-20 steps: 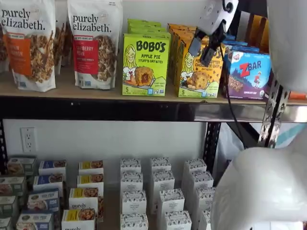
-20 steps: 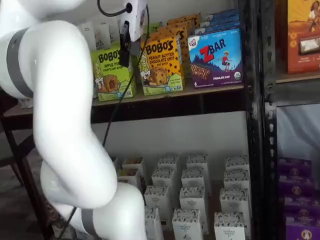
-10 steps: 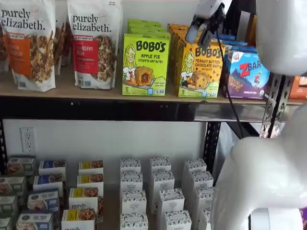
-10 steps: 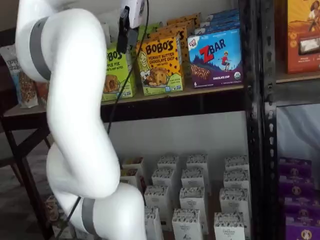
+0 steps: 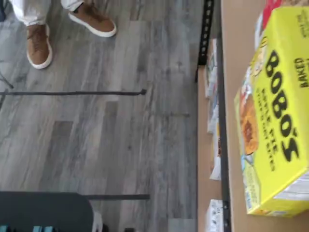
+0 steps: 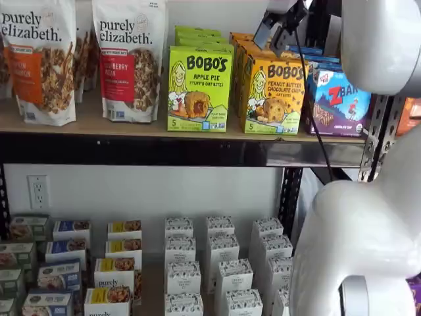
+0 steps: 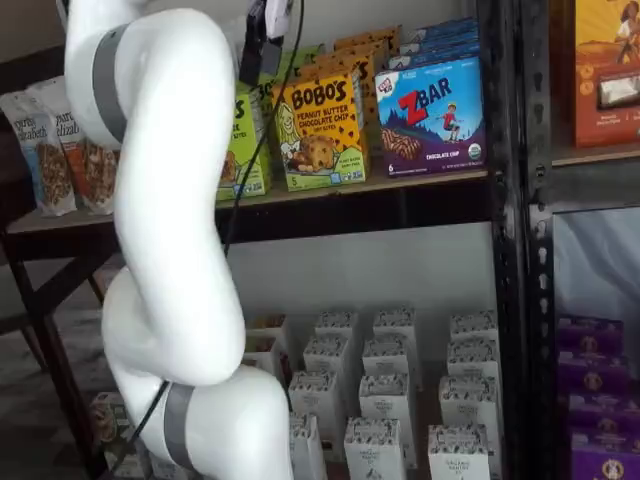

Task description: Pick up the orange box on the top shelf, the fifth box from the left

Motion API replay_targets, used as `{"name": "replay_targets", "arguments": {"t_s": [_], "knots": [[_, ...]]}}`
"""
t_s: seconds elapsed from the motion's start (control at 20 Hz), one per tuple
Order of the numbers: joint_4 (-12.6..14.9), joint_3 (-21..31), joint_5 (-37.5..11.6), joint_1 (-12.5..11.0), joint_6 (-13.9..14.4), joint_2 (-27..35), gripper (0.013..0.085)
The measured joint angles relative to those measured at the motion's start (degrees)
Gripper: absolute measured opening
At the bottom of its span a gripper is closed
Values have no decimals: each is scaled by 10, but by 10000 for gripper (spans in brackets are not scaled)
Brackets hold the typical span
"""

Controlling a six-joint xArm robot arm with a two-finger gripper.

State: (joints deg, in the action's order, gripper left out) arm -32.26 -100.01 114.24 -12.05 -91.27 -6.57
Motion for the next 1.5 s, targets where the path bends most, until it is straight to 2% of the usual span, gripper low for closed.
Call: {"name": "replay_targets", "arguments": {"t_s": [0.1,0.25,0.45,0.65,0.95,1.15,1.5], "knots": [[-16,12,-24,-5,-1,-7,850],[-37,62,-103,-6,-5,-41,850],[-30,103,-170,3,-7,-70,850],[-11,141,-225,11,-12,-97,850],[40,195,-295,26,-23,-132,850],[56,234,-348,36,-26,-153,850],[108,271,-401,62,-21,-166,850]]}}
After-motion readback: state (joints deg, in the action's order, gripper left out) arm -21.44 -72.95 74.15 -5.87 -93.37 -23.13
